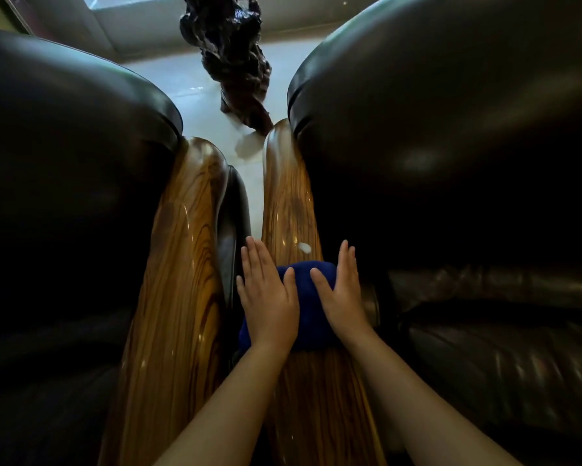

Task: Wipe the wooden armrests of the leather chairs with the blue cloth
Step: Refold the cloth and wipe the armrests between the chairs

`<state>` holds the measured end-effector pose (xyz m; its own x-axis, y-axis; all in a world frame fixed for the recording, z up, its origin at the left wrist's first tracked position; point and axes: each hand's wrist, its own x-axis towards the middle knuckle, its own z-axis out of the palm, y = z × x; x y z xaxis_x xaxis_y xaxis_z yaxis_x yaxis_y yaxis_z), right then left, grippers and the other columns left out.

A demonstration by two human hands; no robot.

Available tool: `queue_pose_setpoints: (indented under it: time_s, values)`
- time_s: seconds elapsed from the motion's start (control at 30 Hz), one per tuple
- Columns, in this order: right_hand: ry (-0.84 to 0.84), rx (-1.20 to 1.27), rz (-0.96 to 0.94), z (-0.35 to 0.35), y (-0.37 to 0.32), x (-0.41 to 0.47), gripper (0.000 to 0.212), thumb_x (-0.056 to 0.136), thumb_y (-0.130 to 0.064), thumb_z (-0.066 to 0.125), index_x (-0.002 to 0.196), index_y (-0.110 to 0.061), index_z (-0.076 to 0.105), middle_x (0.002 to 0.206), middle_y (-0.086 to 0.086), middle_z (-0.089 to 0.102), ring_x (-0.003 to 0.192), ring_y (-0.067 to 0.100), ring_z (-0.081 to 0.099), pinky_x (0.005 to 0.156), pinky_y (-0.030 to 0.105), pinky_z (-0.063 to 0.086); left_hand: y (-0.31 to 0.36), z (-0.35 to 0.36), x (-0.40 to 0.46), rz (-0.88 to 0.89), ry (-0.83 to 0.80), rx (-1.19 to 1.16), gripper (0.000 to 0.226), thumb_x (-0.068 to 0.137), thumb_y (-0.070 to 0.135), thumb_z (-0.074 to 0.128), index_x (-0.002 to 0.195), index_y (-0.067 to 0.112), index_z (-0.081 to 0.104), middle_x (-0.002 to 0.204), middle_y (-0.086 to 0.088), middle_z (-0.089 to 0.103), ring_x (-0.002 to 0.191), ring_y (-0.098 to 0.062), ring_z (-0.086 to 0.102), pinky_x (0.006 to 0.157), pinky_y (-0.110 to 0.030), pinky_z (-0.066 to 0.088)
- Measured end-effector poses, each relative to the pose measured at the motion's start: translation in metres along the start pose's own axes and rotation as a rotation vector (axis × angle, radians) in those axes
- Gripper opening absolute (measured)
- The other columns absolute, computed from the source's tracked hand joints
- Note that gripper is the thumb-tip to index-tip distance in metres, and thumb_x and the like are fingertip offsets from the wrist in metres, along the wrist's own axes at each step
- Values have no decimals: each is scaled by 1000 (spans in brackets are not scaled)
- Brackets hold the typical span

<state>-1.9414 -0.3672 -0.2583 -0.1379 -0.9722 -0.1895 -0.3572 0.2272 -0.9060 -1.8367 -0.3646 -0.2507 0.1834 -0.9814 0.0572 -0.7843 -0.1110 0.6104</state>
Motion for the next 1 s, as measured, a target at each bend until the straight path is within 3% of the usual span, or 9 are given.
queue_pose_setpoints:
  time_s: [0.2,0.4,0.5,0.6,0.77,0.87,0.93,1.0]
  values:
    - [125,-152,-21,19,0,19,78,88,-54,38,145,-27,-10,158,-2,-7,144,14,1,104,24,12,3,7,22,4,16,48,61,90,43,19,137,23,-15,153,6,-13,141,-7,-10,116,-34,3]
    - [190,-262,-1,29,-27,77,79,87,-56,35,145,-26,-11,158,7,-5,144,24,8,108,38,31,11,13,85,-37,17,21,63,94,37,25,145,16,-4,158,-1,-3,141,-8,-5,117,-34,9]
    - [275,-436,-67,29,-37,101,76,88,-56,32,146,-25,-7,156,14,8,139,31,19,104,43,35,14,16,115,-39,9,-2,61,95,35,26,145,15,-2,158,-2,1,144,-12,0,117,-34,10]
    - [414,-600,-150,33,-44,123,75,89,-52,38,147,-24,-2,143,20,30,122,35,38,92,46,41,15,22,144,-51,-7,-6,60,95,35,25,146,14,-1,159,-3,2,144,-13,2,118,-36,11]
    - [512,-730,-191,37,-60,155,69,88,-52,41,146,-26,12,132,18,41,107,33,45,84,45,40,21,24,183,-114,2,65,60,95,37,25,146,15,0,159,-4,-1,145,-17,-1,115,-51,10]
    - [511,-559,-198,33,-64,155,54,88,-46,47,134,-21,34,125,14,44,104,28,46,83,41,40,22,13,179,-71,96,142,66,93,43,32,146,18,1,158,-7,-8,145,-24,-3,113,-53,13]
    - [458,-251,-267,21,-55,145,33,89,-30,50,119,-16,47,111,7,49,96,21,52,79,34,46,13,0,165,37,182,56,62,91,38,43,143,16,18,154,-12,11,140,-27,14,109,-41,25]
    - [293,-105,-285,2,-40,133,21,88,-13,49,109,-15,55,100,-1,52,94,15,55,79,25,48,-1,-14,151,197,139,-68,43,88,24,52,129,12,43,134,-9,41,125,-23,38,99,-21,32]
